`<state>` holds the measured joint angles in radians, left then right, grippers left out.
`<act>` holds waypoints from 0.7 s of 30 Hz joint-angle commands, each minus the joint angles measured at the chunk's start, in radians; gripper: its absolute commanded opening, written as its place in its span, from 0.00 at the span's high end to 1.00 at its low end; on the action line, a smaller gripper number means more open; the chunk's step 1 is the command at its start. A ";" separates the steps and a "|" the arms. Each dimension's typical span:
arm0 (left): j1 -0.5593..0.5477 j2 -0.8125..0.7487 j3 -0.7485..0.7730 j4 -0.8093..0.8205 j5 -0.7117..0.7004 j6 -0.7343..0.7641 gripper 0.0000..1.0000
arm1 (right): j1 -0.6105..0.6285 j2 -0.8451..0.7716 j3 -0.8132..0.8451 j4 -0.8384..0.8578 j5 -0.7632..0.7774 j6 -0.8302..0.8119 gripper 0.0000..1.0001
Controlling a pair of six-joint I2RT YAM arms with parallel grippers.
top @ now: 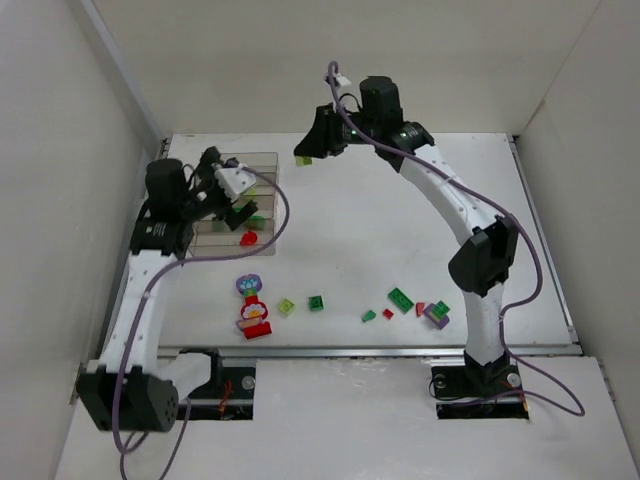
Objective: Sort the legos into containers by color
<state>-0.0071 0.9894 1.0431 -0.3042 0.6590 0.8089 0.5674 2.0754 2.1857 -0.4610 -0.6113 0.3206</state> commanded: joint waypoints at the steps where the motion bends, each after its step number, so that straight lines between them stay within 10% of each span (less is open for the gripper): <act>1: -0.091 0.155 0.134 0.137 0.133 0.105 0.01 | -0.009 0.034 0.037 0.110 -0.270 -0.048 1.00; 7: -0.197 0.366 0.239 0.238 0.194 0.124 0.02 | -0.049 0.055 0.048 0.122 -0.297 -0.038 1.00; 21: -0.206 0.279 0.080 0.386 0.300 0.091 0.09 | 0.015 -0.090 -0.195 0.208 -0.174 0.025 1.00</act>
<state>-0.2100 1.3296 1.1629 0.0216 0.8871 0.8902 0.5549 2.0617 1.9892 -0.3130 -0.8013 0.3412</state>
